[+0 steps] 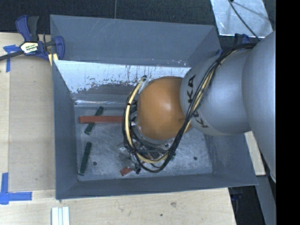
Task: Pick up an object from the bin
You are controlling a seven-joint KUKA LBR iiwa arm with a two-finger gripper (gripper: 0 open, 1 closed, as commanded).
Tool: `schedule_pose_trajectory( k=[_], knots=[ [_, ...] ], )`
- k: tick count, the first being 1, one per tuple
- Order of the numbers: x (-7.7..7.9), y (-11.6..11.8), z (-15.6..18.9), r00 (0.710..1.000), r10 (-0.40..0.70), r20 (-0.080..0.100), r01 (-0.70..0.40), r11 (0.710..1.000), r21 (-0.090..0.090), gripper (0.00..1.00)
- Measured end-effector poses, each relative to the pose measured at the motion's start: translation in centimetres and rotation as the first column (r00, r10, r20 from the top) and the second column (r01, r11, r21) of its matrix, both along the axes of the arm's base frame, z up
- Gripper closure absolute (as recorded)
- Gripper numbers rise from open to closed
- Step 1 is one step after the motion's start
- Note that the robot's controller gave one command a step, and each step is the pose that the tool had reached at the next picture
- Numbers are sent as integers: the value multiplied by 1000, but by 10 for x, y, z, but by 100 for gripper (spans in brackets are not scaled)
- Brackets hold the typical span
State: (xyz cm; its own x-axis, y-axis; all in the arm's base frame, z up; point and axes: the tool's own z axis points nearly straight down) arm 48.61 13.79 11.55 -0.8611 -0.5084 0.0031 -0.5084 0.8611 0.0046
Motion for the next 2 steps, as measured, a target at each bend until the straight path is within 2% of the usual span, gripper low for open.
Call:
schedule_pose_trajectory(
  k=[1, 2],
  knots=[
    [40, 45, -46, 986, 164, 8, -164, 986, 0, 100],
    [40, 44, -45, 987, 163, 9, -163, 987, -1, 0]
  ],
)
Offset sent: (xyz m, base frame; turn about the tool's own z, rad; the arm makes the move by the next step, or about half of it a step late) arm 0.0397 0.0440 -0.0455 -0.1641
